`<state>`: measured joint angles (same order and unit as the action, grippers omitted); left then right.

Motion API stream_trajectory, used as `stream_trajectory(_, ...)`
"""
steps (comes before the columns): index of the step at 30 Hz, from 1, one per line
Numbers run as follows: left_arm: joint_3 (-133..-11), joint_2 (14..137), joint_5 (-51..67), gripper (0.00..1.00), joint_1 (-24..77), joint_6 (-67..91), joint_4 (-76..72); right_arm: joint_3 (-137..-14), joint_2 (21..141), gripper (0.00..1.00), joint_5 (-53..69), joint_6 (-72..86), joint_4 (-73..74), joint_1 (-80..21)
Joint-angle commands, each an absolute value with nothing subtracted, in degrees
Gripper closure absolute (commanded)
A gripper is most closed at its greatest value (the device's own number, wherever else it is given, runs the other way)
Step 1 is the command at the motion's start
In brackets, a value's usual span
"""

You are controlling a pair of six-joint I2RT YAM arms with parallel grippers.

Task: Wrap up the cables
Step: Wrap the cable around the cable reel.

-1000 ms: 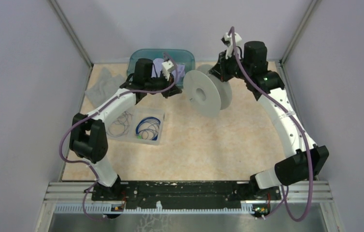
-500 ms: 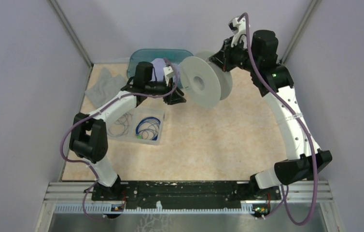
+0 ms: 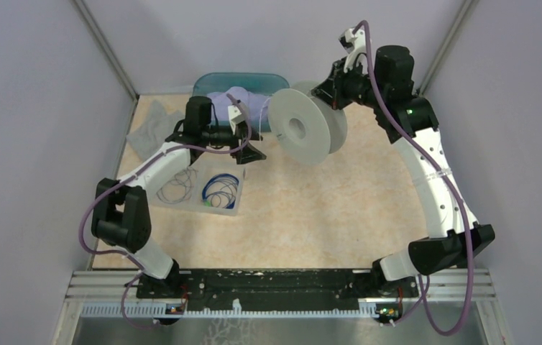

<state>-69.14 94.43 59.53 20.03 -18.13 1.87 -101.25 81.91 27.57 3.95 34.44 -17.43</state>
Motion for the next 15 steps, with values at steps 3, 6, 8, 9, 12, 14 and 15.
stream_trajectory(3,-67.76,91.43,65.57,0.10,16.10,-23.00,-0.61,-105.49,80.06,1.00,30.80,3.86,31.86,-17.22)
stream_trajectory(6,-67.72,91.47,69.80,0.05,14.90,-28.55,2.14,-105.74,80.06,1.00,31.57,4.17,32.04,-17.23)
stream_trajectory(8,-67.95,91.69,71.43,0.04,14.85,-36.94,6.21,-106.20,80.09,1.00,32.02,4.41,32.08,-17.14)
stream_trajectory(9,-68.09,91.95,71.82,0.04,14.85,-39.67,7.53,-106.40,79.99,1.00,32.18,4.62,32.08,-17.19)
stream_trajectory(12,-69.24,93.34,71.91,0.05,14.88,-48.17,12.14,-106.85,79.85,1.00,33.11,5.04,32.18,-17.20)
stream_trajectory(14,-69.76,94.79,71.70,0.07,14.93,-51.07,12.82,-107.12,79.75,1.00,33.88,5.44,32.32,-17.14)
stream_trajectory(15,-69.98,95.36,71.93,0.07,14.94,-52.33,12.91,-107.20,79.72,1.00,34.25,5.68,32.30,-17.14)
